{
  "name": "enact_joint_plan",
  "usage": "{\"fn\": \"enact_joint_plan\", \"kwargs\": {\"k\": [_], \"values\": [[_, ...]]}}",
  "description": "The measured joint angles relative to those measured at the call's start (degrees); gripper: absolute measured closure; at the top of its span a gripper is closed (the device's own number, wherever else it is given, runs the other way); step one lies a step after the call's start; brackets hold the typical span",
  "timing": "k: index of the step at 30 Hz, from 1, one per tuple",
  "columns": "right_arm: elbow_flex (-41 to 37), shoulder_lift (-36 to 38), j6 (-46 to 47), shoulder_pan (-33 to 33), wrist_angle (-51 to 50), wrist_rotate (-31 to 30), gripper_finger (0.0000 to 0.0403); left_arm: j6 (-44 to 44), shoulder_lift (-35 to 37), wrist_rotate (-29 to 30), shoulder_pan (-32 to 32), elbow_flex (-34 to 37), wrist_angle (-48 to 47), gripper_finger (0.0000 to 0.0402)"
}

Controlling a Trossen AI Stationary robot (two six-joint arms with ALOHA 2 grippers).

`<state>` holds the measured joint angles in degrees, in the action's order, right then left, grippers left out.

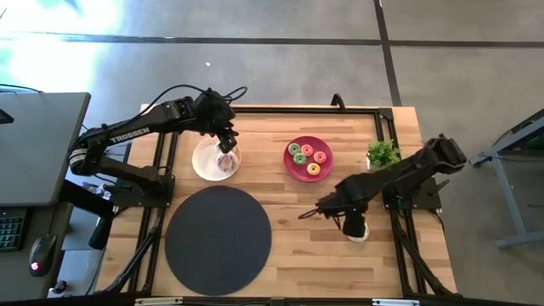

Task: Pick & Place donuts
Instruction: Put the large white donut on the white plate

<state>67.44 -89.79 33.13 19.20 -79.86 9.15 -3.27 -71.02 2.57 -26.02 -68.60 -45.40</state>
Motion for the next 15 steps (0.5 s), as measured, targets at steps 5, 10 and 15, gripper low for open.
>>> {"fn": "enact_joint_plan", "kwargs": {"k": [5, 10, 15], "values": [[-10.85, 4.29, 4.45, 1.33, 11.59, 3.17, 0.0213, -0.02, 0.00, 3.08, 2.35, 0.00, 0.01, 0.0236], [-20.01, 6.63, 6.97, 2.29, 22.20, 5.72, 0.0213, -0.04, 0.00, 4.71, 4.52, 0.00, 0.02, 0.0236], [-27.35, 6.99, 6.95, 3.47, 31.92, 6.77, 0.0213, -0.08, 0.00, 4.88, 5.94, 0.00, 0.02, 0.0236]]}}
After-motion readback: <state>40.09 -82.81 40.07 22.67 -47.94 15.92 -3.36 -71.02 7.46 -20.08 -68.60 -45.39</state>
